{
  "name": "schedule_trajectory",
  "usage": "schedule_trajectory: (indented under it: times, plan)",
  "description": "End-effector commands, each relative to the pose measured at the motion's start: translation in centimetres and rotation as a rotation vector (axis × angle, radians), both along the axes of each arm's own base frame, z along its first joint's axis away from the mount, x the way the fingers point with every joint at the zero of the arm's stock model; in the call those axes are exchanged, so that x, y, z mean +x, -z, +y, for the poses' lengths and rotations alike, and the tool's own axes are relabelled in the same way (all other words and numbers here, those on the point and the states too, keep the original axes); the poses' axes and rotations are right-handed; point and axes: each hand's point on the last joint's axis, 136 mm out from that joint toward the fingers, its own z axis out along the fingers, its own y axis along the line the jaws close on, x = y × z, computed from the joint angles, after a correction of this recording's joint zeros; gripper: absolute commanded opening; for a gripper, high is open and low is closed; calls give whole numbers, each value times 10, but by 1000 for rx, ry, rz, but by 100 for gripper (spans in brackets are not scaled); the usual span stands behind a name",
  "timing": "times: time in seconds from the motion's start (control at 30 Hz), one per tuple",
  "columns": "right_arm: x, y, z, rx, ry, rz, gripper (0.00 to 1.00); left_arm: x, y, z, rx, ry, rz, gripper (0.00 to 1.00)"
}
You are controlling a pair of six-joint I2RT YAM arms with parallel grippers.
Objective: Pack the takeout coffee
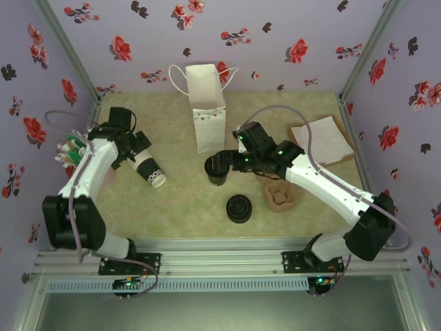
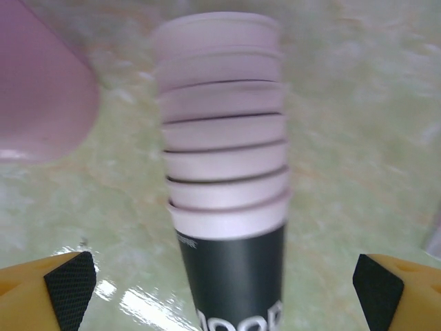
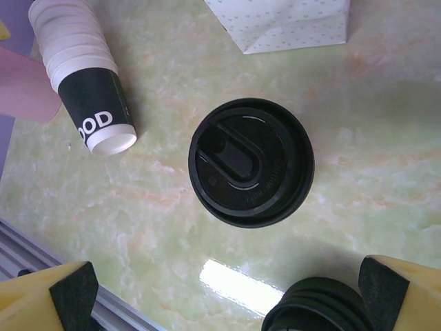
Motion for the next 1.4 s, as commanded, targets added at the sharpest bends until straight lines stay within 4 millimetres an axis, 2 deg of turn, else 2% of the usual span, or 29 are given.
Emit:
schedule_trajectory:
  times: [0.0,0.33,0.53,1.37]
  plan:
    - [-8,1,-11,-21,-7,-5,99,0,14,18,48,-81,97,99]
    - [-15,0,-22,-25,-3,-18,99,27,49,23,44,-116,164,99]
    - [-18,-2,-26,-26,-5,-26,99,41,60,20,32,-100,172,99]
    - [-20,7,-29,-42,-12,-24,99,62,102,2,-40,-77,176,98]
